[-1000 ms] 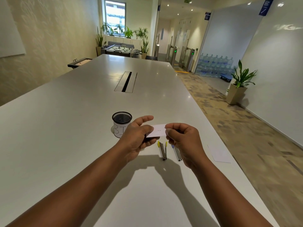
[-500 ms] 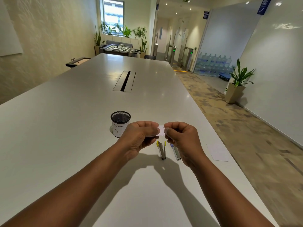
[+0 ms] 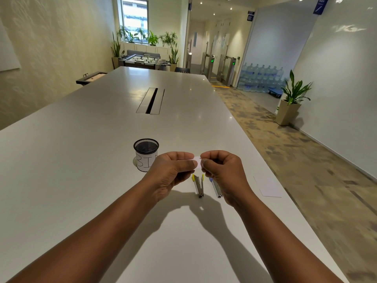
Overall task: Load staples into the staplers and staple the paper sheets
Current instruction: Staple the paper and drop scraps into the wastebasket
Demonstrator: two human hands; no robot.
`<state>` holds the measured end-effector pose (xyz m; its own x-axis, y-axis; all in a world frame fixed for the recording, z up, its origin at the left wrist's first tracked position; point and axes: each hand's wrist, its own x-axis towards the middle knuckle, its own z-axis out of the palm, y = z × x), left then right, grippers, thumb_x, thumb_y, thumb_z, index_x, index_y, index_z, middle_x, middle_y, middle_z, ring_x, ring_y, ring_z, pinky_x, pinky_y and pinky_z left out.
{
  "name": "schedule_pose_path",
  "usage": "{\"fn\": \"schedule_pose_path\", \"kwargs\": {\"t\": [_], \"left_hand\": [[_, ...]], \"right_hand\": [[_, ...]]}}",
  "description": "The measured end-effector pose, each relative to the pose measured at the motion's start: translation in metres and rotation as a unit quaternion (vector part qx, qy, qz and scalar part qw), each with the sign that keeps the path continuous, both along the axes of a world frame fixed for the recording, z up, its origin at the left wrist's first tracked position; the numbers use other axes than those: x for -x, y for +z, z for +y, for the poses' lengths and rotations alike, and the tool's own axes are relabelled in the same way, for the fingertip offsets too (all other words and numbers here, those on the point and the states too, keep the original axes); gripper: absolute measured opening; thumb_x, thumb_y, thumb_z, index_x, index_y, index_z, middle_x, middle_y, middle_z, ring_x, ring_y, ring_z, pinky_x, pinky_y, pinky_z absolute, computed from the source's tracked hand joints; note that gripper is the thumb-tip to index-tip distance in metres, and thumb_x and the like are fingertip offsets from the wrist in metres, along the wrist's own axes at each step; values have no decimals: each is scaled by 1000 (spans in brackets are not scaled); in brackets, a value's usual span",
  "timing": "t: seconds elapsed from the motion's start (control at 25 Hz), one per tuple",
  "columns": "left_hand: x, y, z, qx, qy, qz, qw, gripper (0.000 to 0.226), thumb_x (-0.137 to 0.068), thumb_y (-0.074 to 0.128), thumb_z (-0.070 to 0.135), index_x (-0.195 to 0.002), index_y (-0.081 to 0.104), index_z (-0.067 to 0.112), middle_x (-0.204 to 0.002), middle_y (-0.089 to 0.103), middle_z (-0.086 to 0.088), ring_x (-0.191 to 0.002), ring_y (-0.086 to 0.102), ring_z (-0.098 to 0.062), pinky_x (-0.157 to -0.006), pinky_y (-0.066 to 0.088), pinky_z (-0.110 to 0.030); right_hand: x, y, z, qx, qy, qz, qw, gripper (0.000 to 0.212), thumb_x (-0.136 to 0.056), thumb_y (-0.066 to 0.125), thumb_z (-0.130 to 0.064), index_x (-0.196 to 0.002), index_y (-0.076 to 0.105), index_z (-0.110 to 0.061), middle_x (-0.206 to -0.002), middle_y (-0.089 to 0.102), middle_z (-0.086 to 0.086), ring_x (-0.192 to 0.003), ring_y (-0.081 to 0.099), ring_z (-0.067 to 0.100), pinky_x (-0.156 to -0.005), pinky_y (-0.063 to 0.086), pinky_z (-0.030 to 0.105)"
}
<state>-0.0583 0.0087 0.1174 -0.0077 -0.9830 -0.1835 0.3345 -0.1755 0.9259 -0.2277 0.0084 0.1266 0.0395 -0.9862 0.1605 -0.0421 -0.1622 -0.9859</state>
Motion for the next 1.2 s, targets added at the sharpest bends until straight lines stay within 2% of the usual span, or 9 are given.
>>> {"fn": "schedule_pose_path", "kwargs": {"t": [0.12,0.24,0.4,0.56,0.68,0.96,1.2], "left_hand": [[2,0,-1,-22,25,17,999,9,-79,82,9,-87,78,8,-82,78,-12,-66,74,-19,-55,57,-24],[2,-1,-1,-25,23,21,999,4,-80,82,9,-82,79,9,-82,79,-12,-66,74,-19,-56,58,-24],[0,0,2,-12,-8,22,1000,18,-75,82,-1,-90,78,8,-84,78,-13,-71,73,-20,-62,58,-23],[2,-1,1,-29,25,32,999,7,-80,80,4,-85,78,7,-80,77,-12,-63,72,-18,-55,57,-23],[1,-4,-2,-51,51,49,996,15,-83,78,8,-96,75,2,-79,77,-12,-61,72,-18,-54,56,-23],[-5,-13,-1,-35,12,42,998,24,-75,83,-2,-96,75,4,-83,77,-12,-69,73,-18,-60,57,-23],[-3,-16,-6,-58,57,47,996,18,-78,83,8,-93,75,3,-77,77,-13,-59,71,-17,-51,55,-23]], "right_hand": [[1,-2,0,1,3,-3,1000,15,-86,70,0,-85,78,-13,-69,74,3,-61,66,10,-56,52,19],[1,-3,1,1,5,-9,1000,16,-85,70,-1,-83,78,-15,-70,74,4,-61,66,10,-56,52,18],[1,-6,0,-1,-7,-16,1000,14,-84,71,-4,-85,79,-16,-71,75,3,-61,66,10,-56,51,18],[-3,-9,-3,-2,-1,-24,1000,14,-84,71,-5,-85,79,-17,-73,75,3,-63,66,11,-58,52,19],[-5,-11,-4,-4,12,-24,1000,14,-83,71,-7,-85,79,-19,-75,76,4,-65,67,12,-60,53,20],[-7,-16,-3,-24,6,-33,999,15,-85,71,-5,-85,79,-17,-75,76,5,-65,67,12,-59,53,19],[-8,-16,-2,-27,23,-16,999,20,-85,70,-4,-82,79,-21,-75,76,4,-66,67,12,-61,55,19]]}}
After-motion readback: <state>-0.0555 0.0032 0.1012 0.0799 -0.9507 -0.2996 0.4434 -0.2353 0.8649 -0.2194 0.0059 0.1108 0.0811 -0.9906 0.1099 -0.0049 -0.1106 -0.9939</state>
